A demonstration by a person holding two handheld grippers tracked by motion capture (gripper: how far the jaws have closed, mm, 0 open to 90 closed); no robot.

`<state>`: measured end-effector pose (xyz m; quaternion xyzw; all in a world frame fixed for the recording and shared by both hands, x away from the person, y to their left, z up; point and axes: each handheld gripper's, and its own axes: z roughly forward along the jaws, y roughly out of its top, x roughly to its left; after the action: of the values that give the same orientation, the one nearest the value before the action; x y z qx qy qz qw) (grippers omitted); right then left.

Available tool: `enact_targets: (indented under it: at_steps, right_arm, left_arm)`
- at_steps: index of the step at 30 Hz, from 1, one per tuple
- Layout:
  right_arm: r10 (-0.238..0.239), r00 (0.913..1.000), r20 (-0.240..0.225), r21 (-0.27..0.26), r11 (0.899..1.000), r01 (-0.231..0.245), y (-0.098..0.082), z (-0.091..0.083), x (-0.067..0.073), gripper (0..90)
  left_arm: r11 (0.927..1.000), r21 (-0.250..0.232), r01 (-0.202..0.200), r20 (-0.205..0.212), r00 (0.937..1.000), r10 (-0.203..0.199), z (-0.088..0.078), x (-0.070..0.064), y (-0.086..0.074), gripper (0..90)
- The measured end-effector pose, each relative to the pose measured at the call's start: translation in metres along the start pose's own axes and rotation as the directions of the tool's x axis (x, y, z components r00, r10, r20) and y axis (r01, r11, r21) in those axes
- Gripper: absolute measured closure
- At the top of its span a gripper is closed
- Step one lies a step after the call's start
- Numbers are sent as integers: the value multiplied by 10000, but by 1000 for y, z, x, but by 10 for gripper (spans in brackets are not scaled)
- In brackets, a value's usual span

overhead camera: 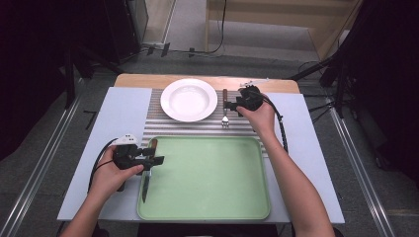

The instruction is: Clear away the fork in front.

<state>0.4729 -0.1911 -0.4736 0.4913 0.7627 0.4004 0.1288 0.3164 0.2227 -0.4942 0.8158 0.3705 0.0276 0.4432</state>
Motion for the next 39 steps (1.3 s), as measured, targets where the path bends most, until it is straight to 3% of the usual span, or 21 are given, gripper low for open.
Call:
enact_targets:
  at_steps: [10, 20, 23, 27, 28, 31, 35, 38, 39]
  right_arm:
    - [89, 9977, 665, 466, 9988, -120, -2, 37, -9, 352]
    - [191, 9962, 844, 680, 9974, -249, -1, 60, -6, 351]
    - [195, 9957, 909, 501, 9985, -242, -1, 64, -4, 351]
    - [-222, 9915, 1286, 288, 9994, 186, -4, 67, 2, 351]
    - [-563, 9867, 1525, 243, 9983, 532, -6, 69, 5, 349]
    - [-891, 9800, 1781, 338, 9959, 844, -7, 70, 10, 340]
    - [-752, 9818, 1743, 319, 9970, 707, -6, 70, 9, 346]
    - [-527, 9787, 1983, 224, 9985, 492, -6, 70, 11, 401]
    - [-30, 9754, 2204, 121, 9999, 4, -6, 68, 12, 458]
  left_arm:
    - [9999, 100, -4, 75, 10000, 3, 2, 0, -1, 402]
    - [9999, 106, 24, 98, 9999, -25, 3, 1, -1, 401]
    - [9999, 101, 44, 112, 9999, -45, 5, 2, -1, 402]
    - [9998, 176, 4, 146, 9999, -6, 5, 1, -2, 402]
    - [9999, 168, 14, 149, 9999, -16, 5, 0, -2, 401]
    - [9999, 121, 68, 101, 9999, -69, 4, 1, -2, 401]
    - [9999, 145, 82, 82, 9999, -83, 4, 2, -2, 401]
    - [9999, 147, 88, 100, 9999, -89, 5, 3, -2, 402]
    - [9999, 138, 93, 114, 9999, -94, 5, 3, -2, 402]
